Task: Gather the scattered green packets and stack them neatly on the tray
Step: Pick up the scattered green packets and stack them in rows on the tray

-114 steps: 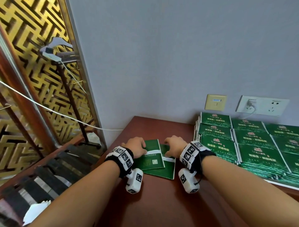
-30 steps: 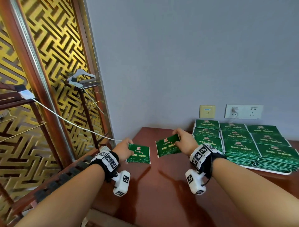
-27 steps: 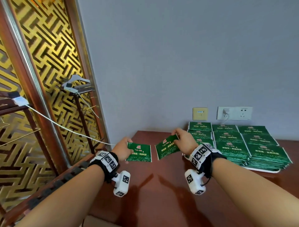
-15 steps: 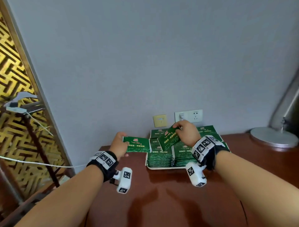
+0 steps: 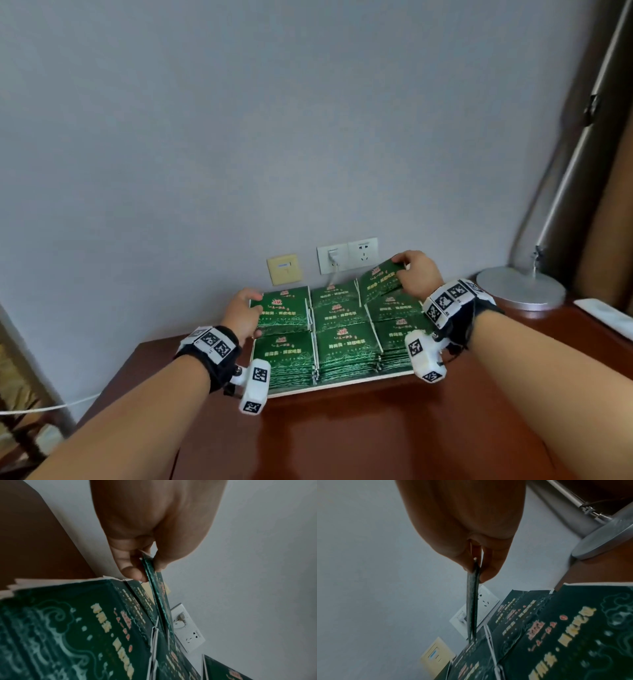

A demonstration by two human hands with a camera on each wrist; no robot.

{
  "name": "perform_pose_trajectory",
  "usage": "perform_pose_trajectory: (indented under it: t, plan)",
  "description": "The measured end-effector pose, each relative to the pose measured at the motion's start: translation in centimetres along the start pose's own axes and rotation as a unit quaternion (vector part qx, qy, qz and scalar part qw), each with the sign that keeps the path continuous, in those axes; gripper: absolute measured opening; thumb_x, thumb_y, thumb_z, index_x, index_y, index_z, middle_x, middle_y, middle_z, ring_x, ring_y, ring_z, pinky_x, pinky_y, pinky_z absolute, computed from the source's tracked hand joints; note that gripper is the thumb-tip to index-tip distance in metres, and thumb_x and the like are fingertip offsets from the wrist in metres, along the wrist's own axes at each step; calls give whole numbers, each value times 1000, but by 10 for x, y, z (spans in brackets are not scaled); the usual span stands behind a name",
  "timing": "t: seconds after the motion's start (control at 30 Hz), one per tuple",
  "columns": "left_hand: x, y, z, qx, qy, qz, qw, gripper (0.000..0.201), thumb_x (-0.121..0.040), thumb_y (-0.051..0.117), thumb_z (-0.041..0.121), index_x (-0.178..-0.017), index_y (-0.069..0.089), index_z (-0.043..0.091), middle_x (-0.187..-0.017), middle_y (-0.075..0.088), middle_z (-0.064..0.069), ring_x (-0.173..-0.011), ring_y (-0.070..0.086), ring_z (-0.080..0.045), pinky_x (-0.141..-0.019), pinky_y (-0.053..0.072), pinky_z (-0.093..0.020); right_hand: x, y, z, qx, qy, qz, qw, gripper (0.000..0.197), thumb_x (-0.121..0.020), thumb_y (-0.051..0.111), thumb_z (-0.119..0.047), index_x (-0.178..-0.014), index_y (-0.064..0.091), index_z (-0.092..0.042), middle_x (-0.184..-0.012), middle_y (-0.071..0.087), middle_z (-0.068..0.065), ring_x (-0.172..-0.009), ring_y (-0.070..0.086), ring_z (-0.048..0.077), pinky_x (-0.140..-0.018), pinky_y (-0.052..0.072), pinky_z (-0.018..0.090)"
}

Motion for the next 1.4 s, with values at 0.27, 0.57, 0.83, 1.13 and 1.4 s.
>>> perform_pose_trajectory:
  t: [0.27, 0.57, 0.83, 1.13, 1.4]
  plan:
    - [-26, 14, -15, -38, -25, -27, 999, 16, -98, 54, 4, -109, 57, 15, -138, 46, -13, -74, 57, -21, -60, 57, -33, -50, 25, 36, -33, 74, 16, 997, 36, -80, 57, 5, -101, 72, -20, -109, 70, 4, -91, 67, 27, -83, 57, 40]
    - [-41, 16, -25, -71, -23, -54, 996, 23, -86, 73, 11, -101, 57, 14, -117, 57, -9, -81, 61, -23, -53, 51, -28, -68, 42, 48, -22, 84, -8, 996, 37, -79, 58, 6, -102, 72, -20, -109, 70, 3, -96, 65, 23, -77, 49, 24]
    - [-43, 11, -32, -102, -18, -47, 994, 25, -81, 77, 10, -96, 59, 14, -101, 66, -12, -77, 61, -25, -60, 48, -31, -69, 47, 48, 20, 86, -58, 994, 37, -80, 67, -5, -116, 69, -13, -114, 68, 6, -99, 64, 24, -77, 47, 25]
    - [-36, 8, -32, -151, -4, -51, 987, 23, -81, 78, 14, -98, 61, 14, -98, 63, -4, -89, 60, -21, -82, 49, -32, -61, 48, 49, 95, 76, -121, 985, 39, -83, 59, -6, -121, 66, -14, -119, 66, 7, -104, 61, 25, -89, 51, 32]
    - [-33, 3, -32, -154, 3, -64, 986, 18, -80, 79, 20, -88, 63, 18, -94, 65, -4, -91, 62, -23, -87, 51, -35, -50, 45, 43, 135, 69, -154, 976, 42, -83, 62, -16, -125, 63, -19, -122, 65, 2, -109, 61, 24, -91, 47, 29]
Point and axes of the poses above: each hand's wrist, its own x-axis away from the middle knuckle, its own y-axis out of the palm, z = x × y, the point moved 3 cm from there along -x, towards the middle knuckle
